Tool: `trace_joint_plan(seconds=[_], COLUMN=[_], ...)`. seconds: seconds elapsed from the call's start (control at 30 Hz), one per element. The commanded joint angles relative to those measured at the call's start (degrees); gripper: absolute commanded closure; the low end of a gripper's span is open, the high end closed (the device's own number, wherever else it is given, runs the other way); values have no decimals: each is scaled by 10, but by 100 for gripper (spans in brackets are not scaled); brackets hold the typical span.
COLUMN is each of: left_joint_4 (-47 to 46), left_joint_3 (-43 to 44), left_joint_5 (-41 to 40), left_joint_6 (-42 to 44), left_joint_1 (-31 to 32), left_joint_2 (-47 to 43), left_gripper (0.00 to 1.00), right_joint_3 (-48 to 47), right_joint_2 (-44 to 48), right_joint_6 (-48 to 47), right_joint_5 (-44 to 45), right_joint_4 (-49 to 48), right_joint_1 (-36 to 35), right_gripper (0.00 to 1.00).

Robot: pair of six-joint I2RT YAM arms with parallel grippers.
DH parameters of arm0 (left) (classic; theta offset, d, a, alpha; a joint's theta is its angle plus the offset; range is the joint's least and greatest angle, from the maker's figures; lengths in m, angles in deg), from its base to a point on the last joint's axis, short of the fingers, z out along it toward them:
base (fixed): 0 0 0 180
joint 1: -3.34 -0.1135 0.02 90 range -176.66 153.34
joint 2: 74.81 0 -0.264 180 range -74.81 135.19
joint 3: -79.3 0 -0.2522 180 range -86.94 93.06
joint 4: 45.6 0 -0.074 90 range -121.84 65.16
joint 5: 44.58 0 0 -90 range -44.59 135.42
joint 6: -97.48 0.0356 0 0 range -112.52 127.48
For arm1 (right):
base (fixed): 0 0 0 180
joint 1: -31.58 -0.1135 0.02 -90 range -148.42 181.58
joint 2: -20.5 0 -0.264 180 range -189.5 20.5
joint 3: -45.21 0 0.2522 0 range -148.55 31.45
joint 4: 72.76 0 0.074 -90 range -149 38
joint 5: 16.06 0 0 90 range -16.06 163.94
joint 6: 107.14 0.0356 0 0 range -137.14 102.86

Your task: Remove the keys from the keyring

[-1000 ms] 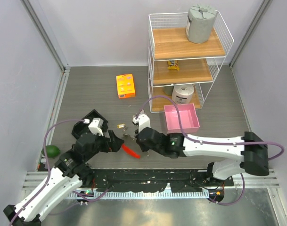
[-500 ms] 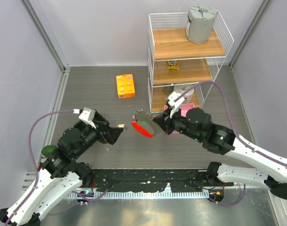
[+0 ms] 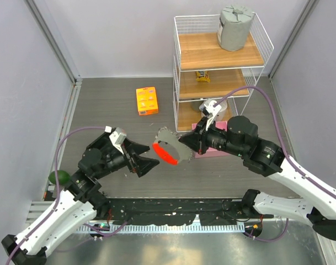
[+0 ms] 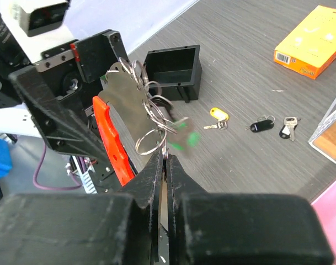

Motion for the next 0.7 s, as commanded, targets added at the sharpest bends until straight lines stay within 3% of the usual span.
trace_joint_plan(seconds=[0.0, 0.27, 0.33, 0.47, 0.6, 0.67], left_joint_4=[-183, -208, -215, -214, -198, -168], left_joint_3=[-3, 10, 17, 30, 44, 55], left_joint_5=[69, 63, 73, 75, 69, 55], left_joint_6=[-41, -46, -50, -51, -40, -14], left_joint_1=[-2, -2, -2, -2, -2, -2], left_joint_2=[6, 28, 45, 70, 82, 84], left_gripper=[2, 8, 20, 56, 97, 100], right_joint_3=[-6, 20, 23, 46, 67, 78], right_joint_2=[-7, -23, -28, -28, -20, -15], right_joint_6=[68, 94, 94, 102, 98, 95], right_joint_5=[-17, -56, -59, -65, -58, -59], right_joint_4=[-62, -112, -113, -133, -135, -137], right_joint_1=[6, 6, 6, 5, 5, 4], right_gripper=[95, 95, 95, 95, 95, 94])
